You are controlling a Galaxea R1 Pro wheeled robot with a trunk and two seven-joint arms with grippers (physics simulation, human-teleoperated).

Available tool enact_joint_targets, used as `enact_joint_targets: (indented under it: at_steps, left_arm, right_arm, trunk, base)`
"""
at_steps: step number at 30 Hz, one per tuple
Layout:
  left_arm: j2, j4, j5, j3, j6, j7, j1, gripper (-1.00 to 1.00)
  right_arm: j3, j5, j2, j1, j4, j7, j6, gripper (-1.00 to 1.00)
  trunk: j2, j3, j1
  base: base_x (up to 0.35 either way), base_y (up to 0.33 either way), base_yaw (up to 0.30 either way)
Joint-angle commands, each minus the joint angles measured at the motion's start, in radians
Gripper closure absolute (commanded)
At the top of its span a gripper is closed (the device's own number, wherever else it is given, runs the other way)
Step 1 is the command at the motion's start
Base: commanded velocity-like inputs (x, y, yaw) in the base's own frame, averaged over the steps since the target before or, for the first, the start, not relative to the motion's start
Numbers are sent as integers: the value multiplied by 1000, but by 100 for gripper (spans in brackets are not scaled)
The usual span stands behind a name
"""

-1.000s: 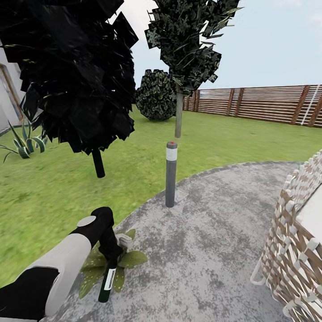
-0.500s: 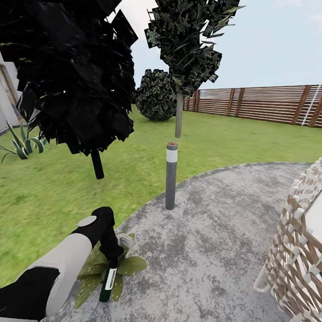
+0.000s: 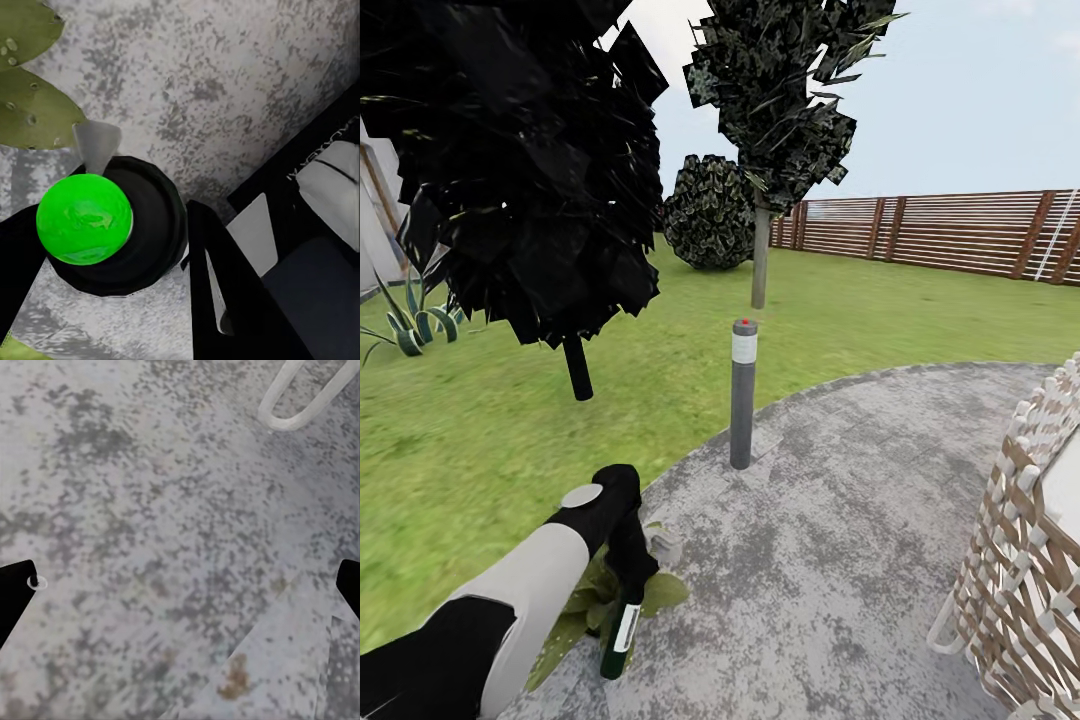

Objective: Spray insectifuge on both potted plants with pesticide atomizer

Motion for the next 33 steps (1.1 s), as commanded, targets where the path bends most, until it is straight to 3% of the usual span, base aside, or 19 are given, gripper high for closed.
enact_joint_targets:
  at_steps: [1, 8, 9, 11, 18, 29, 32, 33]
  left_arm:
    - [-7, -3, -8, -2, 12, -11, -4, 100]
    - [7, 3, -4, 3, 7, -13, -4, 100]
    - [34, 10, -2, 4, 7, -13, 2, 100]
    - [42, 12, -1, 5, 8, -13, 3, 100]
    - [11, 2, -2, 8, 11, -13, 3, 100]
    - [8, 3, -3, 7, 13, -13, 3, 100]
    - [9, 5, -3, 6, 14, -13, 3, 100]
    - [42, 9, -3, 12, 10, -12, 18, 100]
  right_arm:
    - [9, -9, 0, 0, 1, -1, -3, -100]
    - [9, -10, 0, 0, -1, -2, -3, -100]
    - [9, -10, 1, 0, -2, -2, -3, -100]
    - [9, -10, 1, 0, -2, -3, -3, -100]
    - [8, -11, 1, 0, -2, -3, -3, -100]
    - [8, -11, 3, 0, -2, -5, -3, -100]
    - [7, -11, 3, 0, -3, -4, -3, -100]
    - [8, -11, 3, 0, -3, -3, -3, -100]
  trunk:
    - [0, -1, 0]
    - [0, -1, 0]
    - [0, -1, 0]
    - [0, -1, 0]
    - [0, -1, 0]
    - [0, -1, 0]
    - [0, -1, 0]
    - [0, -1, 0]
  base:
    - [0, 0, 0]
    - [0, 0, 0]
    - [0, 0, 0]
    - [0, 0, 0]
    - [73, -30, 0]
    - [114, -138, 102]
    - [4, -6, 17]
    - [0, 0, 0]
